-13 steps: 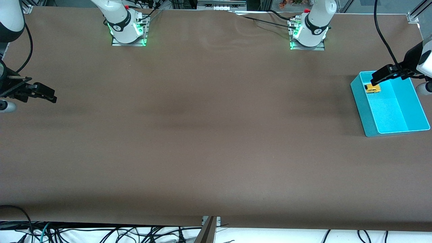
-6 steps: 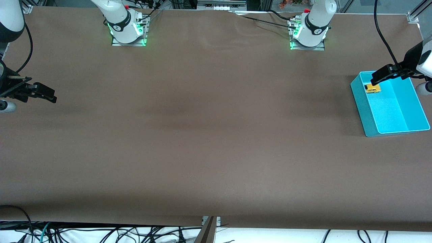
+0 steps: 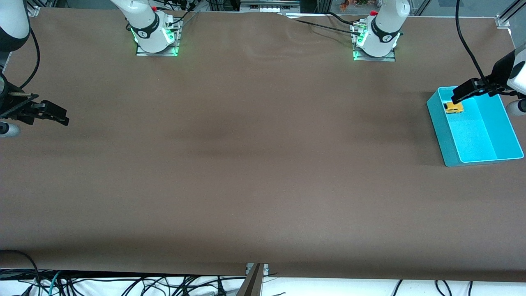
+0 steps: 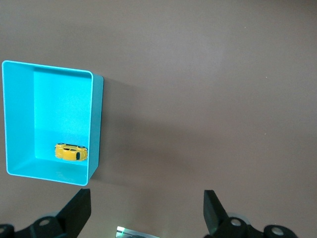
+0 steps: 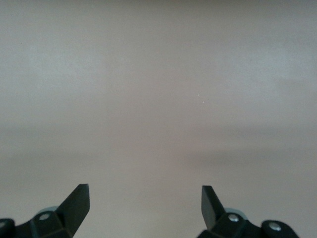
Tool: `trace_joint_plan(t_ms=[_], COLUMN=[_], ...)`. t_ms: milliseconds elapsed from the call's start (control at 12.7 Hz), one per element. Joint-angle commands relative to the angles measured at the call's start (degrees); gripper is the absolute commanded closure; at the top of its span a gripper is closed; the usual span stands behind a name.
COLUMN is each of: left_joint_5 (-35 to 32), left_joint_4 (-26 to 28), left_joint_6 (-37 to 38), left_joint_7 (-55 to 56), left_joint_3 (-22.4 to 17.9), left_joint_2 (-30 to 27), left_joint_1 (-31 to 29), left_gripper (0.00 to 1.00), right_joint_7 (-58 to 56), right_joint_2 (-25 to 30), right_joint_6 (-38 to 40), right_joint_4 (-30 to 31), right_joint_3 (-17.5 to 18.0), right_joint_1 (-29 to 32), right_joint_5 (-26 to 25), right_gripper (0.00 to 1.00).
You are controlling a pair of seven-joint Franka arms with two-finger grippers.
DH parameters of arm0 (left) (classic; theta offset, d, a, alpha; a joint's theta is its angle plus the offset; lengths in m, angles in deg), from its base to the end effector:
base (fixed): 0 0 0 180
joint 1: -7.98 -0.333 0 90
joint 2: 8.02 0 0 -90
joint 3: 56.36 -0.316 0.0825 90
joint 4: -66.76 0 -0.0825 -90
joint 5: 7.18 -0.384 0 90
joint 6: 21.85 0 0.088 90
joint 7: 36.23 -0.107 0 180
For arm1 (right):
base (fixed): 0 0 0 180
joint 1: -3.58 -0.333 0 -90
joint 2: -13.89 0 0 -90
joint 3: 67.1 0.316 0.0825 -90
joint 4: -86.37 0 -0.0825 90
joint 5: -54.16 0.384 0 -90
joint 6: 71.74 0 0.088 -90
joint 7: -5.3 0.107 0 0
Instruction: Wind and store yellow beetle car
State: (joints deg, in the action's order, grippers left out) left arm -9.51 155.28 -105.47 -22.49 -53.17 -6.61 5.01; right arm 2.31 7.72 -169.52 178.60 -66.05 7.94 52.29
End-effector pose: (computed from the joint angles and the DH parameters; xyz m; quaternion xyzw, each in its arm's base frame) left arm 0.5499 0.0030 0.6139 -0.9912 -0.1186 0.0522 0.0262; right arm 0.5936 -0.0379 0.5559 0.9999 -0.0005 -0.0062 0.0149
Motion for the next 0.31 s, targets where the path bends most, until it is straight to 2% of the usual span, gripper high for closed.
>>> trace_joint_plan(t_ms=[0, 236], left_joint_5=[1.0, 1.1], left_joint_4=[-1.7, -2.2], left_joint_6=[1.3, 1.2], left_joint_7=[0.1, 1.9], left_joint_3=[0.2, 0.2], left_joint_2=[0.6, 1.0], left_joint_1=[-0.4, -0.3], left_gripper=[0.00, 0.00], right_joint_7=[0.4, 0.4], right_joint_2=[-0.1, -0.1], right_joint_6=[0.1, 0.0], right_joint_4=[-0.6, -0.6], right_joint_3=[-0.1, -0.2], right_joint_1=[-0.1, -0.1], right_joint_5=[-0.6, -0.6], right_gripper=[0.00, 0.00])
